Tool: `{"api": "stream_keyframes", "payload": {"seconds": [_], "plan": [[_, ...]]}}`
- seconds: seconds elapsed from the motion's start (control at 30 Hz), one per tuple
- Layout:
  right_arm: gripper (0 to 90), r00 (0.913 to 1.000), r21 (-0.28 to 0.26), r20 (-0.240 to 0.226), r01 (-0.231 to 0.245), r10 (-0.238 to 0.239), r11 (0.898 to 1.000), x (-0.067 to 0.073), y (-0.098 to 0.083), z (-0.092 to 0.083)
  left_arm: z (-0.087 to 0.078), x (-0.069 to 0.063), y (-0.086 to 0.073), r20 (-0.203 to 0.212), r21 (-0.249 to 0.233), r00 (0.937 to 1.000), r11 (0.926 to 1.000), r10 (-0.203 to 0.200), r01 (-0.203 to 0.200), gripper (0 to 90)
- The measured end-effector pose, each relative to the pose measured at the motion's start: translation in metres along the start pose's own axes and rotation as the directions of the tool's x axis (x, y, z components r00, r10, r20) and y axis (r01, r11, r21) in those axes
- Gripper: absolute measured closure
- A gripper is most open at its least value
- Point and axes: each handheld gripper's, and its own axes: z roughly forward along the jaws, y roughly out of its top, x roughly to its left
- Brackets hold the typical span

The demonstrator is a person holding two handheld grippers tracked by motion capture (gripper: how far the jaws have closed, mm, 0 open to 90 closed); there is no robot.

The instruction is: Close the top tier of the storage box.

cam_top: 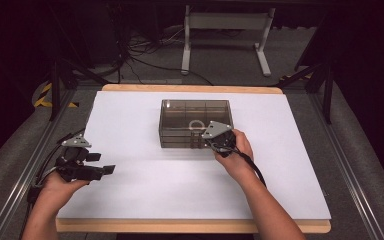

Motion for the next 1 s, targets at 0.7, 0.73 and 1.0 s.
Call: {"api": "stream_keyframes", "payload": {"seconds": [0.7,0.73,1.0], "plan": [[90.0,0.9995,-0.005,-0.026,-0.016,0.016,1.000,0.000,-0.001,-0.001,0.000,0.000,0.001,0.001,-0.001,1.0000,1.0000,0.002,-0.002,26.7],[90.0,0.9996,-0.004,-0.025,-0.014,0.013,1.000,0.000,-0.001,-0.003,0.001,0.000,0.001,0.004,0.001,1.0000,1.0000,-0.002,0.002,26.7],[90.0,0.9988,-0.032,-0.049,0.003,-0.005,0.999,0.003,0.006,-0.019,0.003,-0.001,0.003,0.003,0.005,1.0000,0.9999,0.009,-0.009,26.6]]}}
